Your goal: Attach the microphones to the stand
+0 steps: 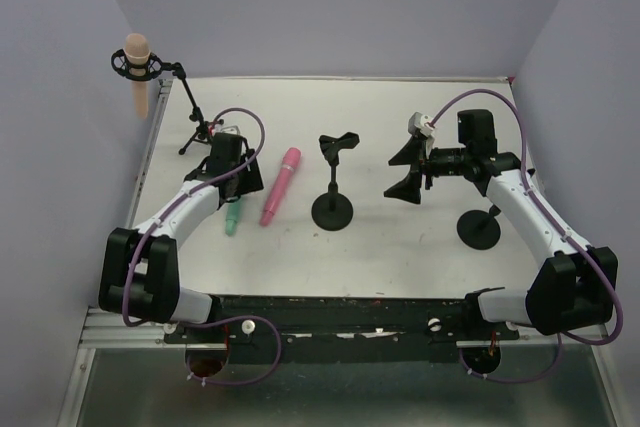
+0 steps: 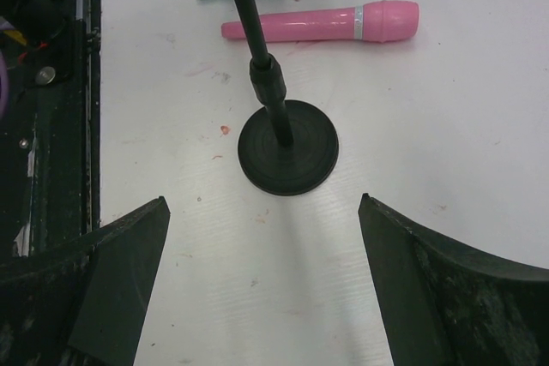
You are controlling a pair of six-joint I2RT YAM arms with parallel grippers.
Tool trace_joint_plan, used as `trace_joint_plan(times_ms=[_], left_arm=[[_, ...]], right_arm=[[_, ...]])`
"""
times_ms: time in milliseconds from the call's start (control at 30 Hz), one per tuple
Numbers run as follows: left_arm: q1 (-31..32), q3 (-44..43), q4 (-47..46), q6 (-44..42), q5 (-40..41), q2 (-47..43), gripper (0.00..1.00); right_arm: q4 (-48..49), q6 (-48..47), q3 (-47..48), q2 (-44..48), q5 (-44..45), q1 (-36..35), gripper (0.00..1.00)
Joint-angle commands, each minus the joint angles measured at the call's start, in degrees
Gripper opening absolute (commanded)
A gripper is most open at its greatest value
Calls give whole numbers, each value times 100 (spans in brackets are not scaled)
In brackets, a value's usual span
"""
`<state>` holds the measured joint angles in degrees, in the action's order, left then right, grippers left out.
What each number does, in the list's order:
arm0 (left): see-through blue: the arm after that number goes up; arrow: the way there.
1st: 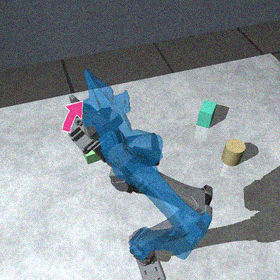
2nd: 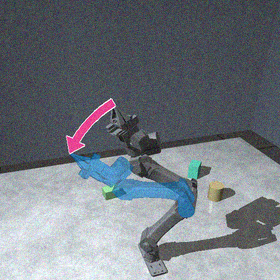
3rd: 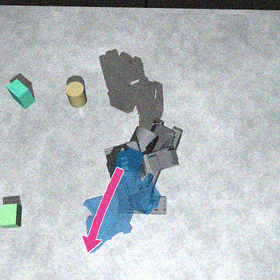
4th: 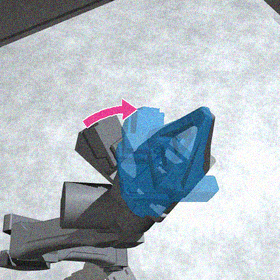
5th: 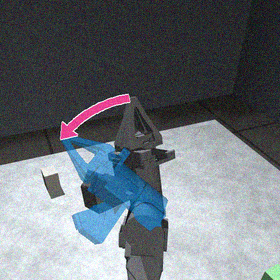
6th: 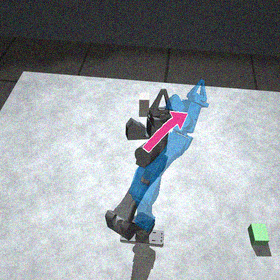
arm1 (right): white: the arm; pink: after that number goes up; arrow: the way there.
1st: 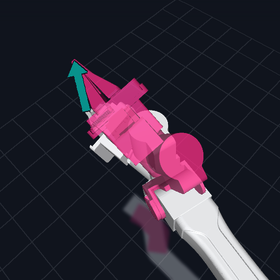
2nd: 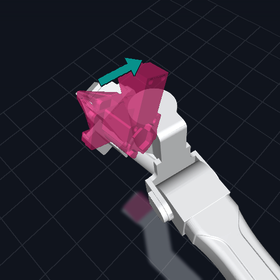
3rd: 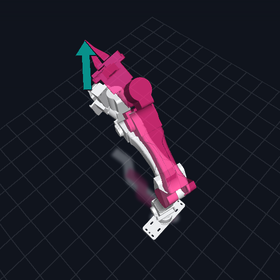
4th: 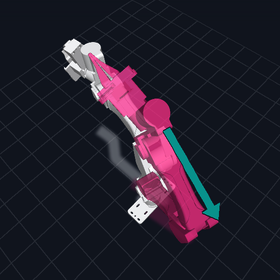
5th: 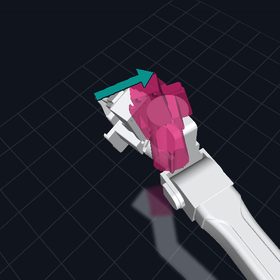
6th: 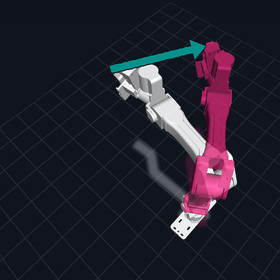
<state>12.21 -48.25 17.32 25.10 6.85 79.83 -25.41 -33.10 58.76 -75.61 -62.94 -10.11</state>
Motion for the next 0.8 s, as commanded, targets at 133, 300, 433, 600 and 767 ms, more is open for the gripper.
trace_joint_plan(times_ms=[133,300,433,600,767], left_arm=[[229,-334,237,-532,-1299,261,77],[352,-378,114,-691,-1801,410,77],[466,-746,420,-691,-1522,866,77],[783,-1090,904,-612,-818,1245,77],[932,-1090,1036,-436,-484,1447,68]], right_arm=[[-131,-126,12,73,-210,18,100],[-131,-135,4,64,-201,18,100],[-140,-135,4,21,-210,18,100],[-166,-144,12,20,-193,18,100],[-184,-170,21,20,-201,26,100]])
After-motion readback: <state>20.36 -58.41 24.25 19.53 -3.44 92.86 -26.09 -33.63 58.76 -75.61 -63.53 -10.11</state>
